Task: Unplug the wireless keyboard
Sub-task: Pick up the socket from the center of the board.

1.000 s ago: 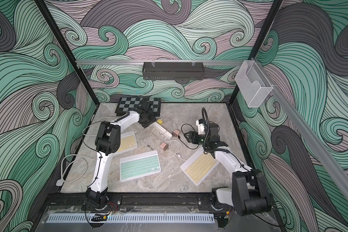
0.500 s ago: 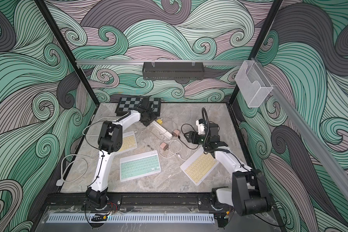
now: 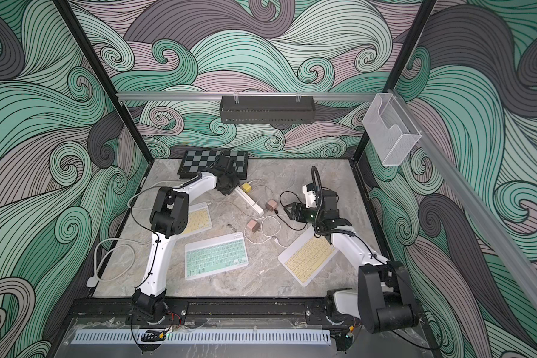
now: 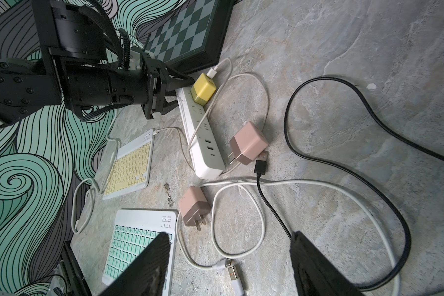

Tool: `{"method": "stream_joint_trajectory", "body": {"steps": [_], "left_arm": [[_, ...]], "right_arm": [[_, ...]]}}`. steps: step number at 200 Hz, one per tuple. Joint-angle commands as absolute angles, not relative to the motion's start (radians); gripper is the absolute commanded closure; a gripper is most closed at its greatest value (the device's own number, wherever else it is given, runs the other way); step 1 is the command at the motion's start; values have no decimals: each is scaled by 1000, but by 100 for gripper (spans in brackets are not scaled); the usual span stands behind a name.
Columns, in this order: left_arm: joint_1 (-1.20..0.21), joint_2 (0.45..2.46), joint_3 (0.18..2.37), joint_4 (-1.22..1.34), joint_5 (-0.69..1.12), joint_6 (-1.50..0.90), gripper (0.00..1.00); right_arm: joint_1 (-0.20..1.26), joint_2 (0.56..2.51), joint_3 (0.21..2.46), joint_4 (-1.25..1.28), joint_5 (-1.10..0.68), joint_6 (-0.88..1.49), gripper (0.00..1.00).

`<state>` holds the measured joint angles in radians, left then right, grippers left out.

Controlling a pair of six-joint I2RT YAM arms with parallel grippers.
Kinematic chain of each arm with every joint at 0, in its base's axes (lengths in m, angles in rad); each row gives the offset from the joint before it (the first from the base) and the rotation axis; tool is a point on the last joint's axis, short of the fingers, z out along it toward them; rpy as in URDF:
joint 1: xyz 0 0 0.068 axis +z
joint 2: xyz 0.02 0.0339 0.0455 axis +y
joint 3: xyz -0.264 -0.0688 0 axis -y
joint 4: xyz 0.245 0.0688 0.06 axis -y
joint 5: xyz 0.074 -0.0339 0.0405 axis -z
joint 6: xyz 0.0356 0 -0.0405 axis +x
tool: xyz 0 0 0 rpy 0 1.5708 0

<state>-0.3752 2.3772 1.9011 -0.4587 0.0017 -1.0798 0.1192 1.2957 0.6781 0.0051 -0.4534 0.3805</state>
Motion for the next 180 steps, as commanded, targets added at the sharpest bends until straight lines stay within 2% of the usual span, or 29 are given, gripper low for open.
{"method": "stream_joint_trajectory", "body": {"steps": [1, 65, 92, 111, 180], "left_arm": [[-374, 2344, 1847, -461, -17, -1107, 67], [-361, 2254, 1715, -329, 21, -1137, 84], [-355, 2178, 1608, -143, 83, -1142, 100], [-341, 2109, 1541, -5, 159, -1132, 100], [-340, 1897, 1466, 155, 415, -1089, 100]], "right_arm": [[122, 1275, 678, 17, -446, 380, 25], [124, 1282, 677, 27, -464, 384, 25], [126, 1290, 678, 44, -494, 386, 25], [125, 1289, 676, 61, -518, 389, 25], [127, 1258, 730, 65, -626, 401, 25]]}}
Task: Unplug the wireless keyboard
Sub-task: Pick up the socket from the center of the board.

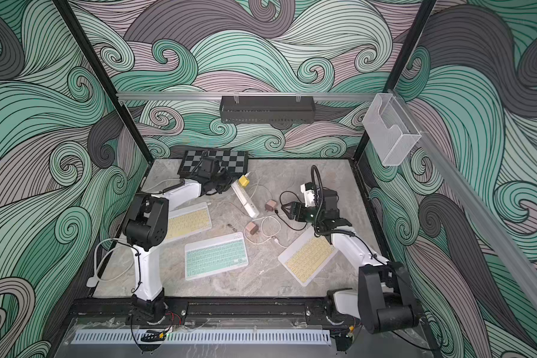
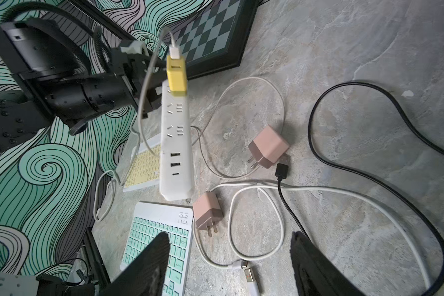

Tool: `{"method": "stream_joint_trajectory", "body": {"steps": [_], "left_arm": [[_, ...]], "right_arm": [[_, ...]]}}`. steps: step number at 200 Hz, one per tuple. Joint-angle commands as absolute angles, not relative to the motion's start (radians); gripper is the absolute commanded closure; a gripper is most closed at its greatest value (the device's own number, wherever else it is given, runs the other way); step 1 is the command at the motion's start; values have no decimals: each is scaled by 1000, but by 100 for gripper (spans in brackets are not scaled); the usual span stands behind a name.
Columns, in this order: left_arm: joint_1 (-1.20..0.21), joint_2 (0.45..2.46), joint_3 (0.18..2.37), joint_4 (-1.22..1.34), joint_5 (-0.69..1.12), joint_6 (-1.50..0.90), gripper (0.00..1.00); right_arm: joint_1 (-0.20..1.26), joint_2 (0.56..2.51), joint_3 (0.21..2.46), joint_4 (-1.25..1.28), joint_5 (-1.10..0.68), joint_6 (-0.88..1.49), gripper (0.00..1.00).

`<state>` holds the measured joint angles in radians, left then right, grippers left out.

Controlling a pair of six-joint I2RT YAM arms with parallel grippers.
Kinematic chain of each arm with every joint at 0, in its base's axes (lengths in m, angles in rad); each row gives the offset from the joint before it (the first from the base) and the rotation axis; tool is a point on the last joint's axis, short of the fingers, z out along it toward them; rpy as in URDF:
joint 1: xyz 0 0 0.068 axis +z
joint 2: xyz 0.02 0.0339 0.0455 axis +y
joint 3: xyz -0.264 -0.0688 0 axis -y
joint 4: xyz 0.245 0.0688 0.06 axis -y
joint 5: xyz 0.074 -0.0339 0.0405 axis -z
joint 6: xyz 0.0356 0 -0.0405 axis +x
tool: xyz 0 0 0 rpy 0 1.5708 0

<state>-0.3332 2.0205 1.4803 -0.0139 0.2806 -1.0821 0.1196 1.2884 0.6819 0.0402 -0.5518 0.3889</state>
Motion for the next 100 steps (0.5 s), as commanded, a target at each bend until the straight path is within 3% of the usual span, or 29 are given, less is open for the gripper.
{"method": "stream_joint_trajectory", "body": {"steps": [1, 100], "left_arm": [[-341, 1894, 1465, 157, 415, -1089, 100], [-458, 1787, 1357, 473, 456, -1011, 100]], "right_arm": [[127, 1259, 731, 64, -627, 401, 25], [204, 1201, 802, 141, -639, 321, 27]]}}
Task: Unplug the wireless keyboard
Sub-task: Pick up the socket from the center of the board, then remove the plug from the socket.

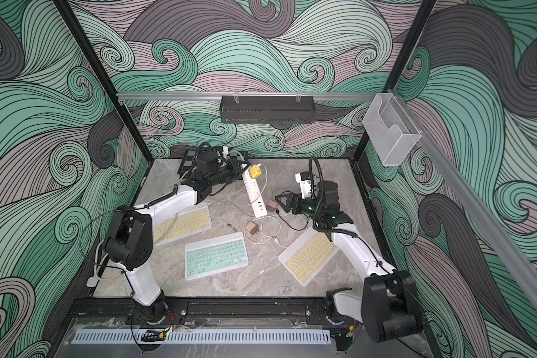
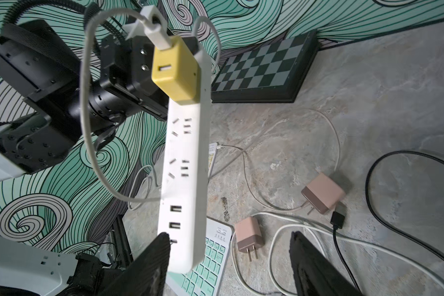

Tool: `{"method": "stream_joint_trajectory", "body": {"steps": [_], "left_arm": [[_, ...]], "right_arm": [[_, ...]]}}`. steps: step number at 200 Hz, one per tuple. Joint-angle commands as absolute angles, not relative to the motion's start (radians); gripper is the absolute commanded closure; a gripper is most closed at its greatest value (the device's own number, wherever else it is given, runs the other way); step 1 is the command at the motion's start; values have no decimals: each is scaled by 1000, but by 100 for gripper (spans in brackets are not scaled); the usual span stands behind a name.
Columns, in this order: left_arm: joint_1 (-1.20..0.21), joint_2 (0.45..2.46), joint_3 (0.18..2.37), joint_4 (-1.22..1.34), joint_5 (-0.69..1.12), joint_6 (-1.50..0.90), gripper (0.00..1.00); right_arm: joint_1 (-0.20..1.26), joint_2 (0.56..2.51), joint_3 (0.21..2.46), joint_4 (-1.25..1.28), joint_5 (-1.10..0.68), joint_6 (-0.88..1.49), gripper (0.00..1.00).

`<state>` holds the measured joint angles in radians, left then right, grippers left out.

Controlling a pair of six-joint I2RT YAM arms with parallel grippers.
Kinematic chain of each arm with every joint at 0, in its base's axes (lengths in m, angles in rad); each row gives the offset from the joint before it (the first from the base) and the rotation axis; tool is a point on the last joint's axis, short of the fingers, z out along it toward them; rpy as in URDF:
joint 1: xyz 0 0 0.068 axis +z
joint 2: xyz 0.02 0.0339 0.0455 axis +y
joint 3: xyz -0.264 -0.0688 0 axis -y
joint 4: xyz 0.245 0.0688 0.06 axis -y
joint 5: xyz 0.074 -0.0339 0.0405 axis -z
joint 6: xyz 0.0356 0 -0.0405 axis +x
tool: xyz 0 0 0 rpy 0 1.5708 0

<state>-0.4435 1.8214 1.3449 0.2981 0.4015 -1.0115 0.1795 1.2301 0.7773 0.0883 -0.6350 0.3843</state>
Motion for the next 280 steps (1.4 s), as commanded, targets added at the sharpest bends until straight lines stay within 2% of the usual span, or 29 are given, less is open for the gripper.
{"method": "stream_joint_trajectory", "body": {"steps": [1, 50, 100, 172, 211, 280], "left_arm": [[-459, 1786, 1357, 474, 456, -1010, 100], [-505, 1760, 1333, 499, 398, -980, 100], [-512, 1774, 1335, 508, 397, -1006, 100], [-558, 1795, 1357, 488, 351, -1006, 100], [-579, 1806, 1367, 486, 341, -1003, 100], [-602, 1818, 1400, 444, 335, -976, 100]], "right_arm": [[207, 1199, 802, 141, -635, 319, 27], [260, 1229, 843, 154, -539, 270, 27], [277, 1272, 864, 273, -545, 267, 30], [283, 1316, 893, 304, -533, 263, 32], [284, 1346, 915, 301, -526, 279, 39], [284, 1341, 912, 296, -480, 278, 39]]}}
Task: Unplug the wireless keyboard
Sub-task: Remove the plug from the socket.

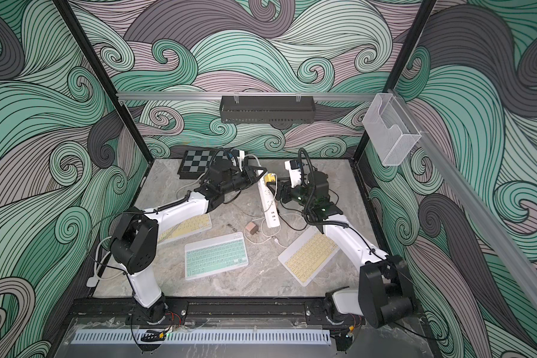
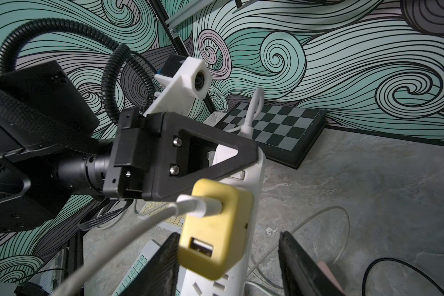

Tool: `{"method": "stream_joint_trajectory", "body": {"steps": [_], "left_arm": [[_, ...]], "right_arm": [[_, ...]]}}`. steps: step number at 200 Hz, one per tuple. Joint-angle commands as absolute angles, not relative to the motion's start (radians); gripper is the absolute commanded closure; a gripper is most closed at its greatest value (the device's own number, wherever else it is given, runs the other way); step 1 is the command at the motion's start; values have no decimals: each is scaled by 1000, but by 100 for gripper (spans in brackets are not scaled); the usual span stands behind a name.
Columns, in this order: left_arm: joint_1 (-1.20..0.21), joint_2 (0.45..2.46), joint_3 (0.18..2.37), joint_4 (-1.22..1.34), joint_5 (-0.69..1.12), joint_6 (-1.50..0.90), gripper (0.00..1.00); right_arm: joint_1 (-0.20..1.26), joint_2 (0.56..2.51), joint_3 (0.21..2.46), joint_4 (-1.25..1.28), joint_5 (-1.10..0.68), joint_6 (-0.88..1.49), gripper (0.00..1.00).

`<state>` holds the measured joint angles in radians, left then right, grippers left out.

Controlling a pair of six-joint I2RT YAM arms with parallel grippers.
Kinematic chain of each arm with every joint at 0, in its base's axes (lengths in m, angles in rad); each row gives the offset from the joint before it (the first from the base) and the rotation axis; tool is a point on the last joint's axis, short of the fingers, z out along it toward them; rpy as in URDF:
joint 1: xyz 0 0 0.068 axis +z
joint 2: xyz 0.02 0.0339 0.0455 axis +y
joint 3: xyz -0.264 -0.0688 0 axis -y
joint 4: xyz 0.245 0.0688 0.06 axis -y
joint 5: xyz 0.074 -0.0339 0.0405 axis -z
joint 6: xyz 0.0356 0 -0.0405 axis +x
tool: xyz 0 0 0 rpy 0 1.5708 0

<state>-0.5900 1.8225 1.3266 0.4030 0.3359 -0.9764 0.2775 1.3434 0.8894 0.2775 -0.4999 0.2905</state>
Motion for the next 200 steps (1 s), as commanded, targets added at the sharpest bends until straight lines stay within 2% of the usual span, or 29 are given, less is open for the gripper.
{"method": "stream_joint_trajectory", "body": {"steps": [1, 96, 131, 165, 200], "left_arm": [[-603, 1819, 1399, 443, 335, -975, 100], [-626, 1834, 1437, 402, 321, -957, 100], [-633, 1839, 1442, 363, 296, -974, 100], [-640, 1829, 1456, 249, 229, -1012, 100], [-640, 1812, 1441, 232, 183, -1050, 100]], "right_arm": [[284, 1341, 912, 296, -478, 279, 39], [283, 1330, 899, 309, -428, 293, 41], [284, 1343, 899, 352, -416, 308, 45], [284, 1378, 912, 352, -393, 291, 51], [290, 1400, 907, 347, -379, 300, 50]]}}
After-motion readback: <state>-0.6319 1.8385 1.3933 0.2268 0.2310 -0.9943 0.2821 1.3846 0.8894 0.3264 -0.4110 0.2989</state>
